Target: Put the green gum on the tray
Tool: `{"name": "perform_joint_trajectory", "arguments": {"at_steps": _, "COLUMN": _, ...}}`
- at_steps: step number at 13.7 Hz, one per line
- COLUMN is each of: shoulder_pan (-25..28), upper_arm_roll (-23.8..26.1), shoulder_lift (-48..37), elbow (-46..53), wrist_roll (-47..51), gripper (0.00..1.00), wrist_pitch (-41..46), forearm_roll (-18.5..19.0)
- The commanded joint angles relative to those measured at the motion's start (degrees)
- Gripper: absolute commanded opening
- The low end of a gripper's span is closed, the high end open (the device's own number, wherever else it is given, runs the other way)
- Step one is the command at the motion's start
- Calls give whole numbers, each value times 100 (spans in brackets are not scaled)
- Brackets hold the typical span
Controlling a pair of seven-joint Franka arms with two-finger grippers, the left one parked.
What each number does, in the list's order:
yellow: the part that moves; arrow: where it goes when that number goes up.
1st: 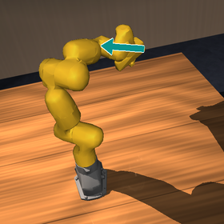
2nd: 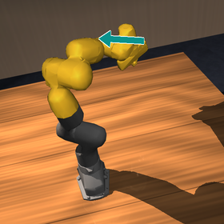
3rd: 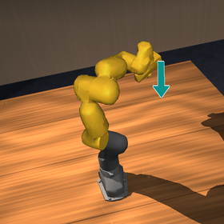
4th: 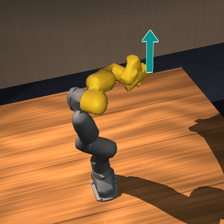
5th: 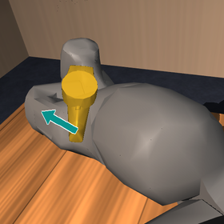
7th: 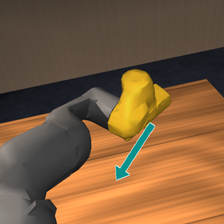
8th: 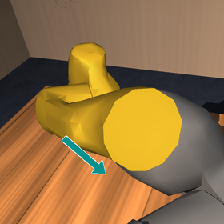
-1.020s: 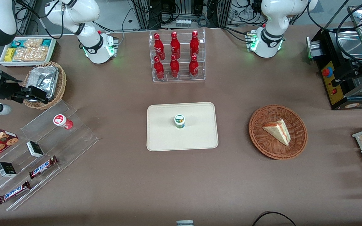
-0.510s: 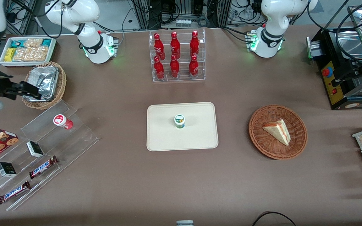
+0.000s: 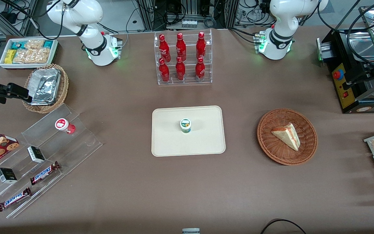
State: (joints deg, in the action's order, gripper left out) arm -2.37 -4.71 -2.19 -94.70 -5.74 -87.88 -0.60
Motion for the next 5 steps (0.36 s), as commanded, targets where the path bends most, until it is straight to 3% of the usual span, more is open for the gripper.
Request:
{"name": "perform_joint_trajectory", "arguments": {"at_steps": 1, "shoulder_pan": -141, "upper_arm_roll": 31, "shoulder_lift": -10, "elbow": 57, "wrist_roll": -76, "gripper": 100, "wrist_pitch": 43, "forearm_roll": -98}}
{"name": "perform_joint_trajectory", "arguments": {"at_steps": 5, "shoulder_pan": -115, "upper_arm_roll": 110, "shoulder_lift": 175, "elbow": 57, "wrist_roll": -6, "gripper": 100, "wrist_pitch": -123, "forearm_roll": -106}}
